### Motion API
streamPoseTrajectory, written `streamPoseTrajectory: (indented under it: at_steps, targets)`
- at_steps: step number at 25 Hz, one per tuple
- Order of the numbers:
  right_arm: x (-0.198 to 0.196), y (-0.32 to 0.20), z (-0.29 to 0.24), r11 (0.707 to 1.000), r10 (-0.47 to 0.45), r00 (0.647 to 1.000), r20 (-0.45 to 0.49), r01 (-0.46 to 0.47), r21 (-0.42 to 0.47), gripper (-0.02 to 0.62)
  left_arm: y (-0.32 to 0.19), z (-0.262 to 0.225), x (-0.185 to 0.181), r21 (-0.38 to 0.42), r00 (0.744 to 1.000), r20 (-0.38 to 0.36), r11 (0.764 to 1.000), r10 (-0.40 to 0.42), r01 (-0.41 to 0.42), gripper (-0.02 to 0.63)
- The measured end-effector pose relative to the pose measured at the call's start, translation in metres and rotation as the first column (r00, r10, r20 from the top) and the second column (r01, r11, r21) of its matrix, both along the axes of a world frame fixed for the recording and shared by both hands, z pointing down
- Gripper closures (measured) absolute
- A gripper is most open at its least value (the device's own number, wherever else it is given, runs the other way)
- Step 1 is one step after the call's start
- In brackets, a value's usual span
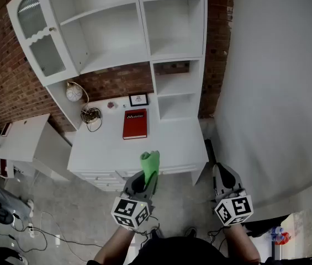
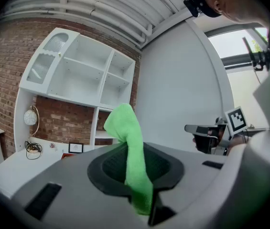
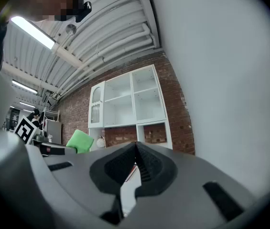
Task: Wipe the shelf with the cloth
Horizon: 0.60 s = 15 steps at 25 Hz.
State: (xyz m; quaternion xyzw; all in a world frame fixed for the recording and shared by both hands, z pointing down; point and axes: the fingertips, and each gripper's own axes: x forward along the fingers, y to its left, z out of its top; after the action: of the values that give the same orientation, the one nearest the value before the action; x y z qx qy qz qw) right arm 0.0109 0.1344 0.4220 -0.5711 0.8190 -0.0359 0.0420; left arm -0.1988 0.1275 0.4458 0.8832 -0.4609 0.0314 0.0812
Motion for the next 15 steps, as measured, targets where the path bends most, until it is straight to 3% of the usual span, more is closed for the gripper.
streamPoseTrajectory:
  at_steps: [12,15]
  targets:
    - [0.057,0.004,-0.005,1.000,-0.012,1.000,0.004,0.012,0.017,0.595,0.007,-0.003,0.051,0.020,0.999,0.002,0.999,-0.036,0.035,0.541]
    - [0.074,0.004,-0.005,0.999,-0.031,0.999,0.044,0.030,0.023,0.595,0.008,-0.005,0.067,0.027,0.999,-0.003,0.998,-0.048,0.048,0.541]
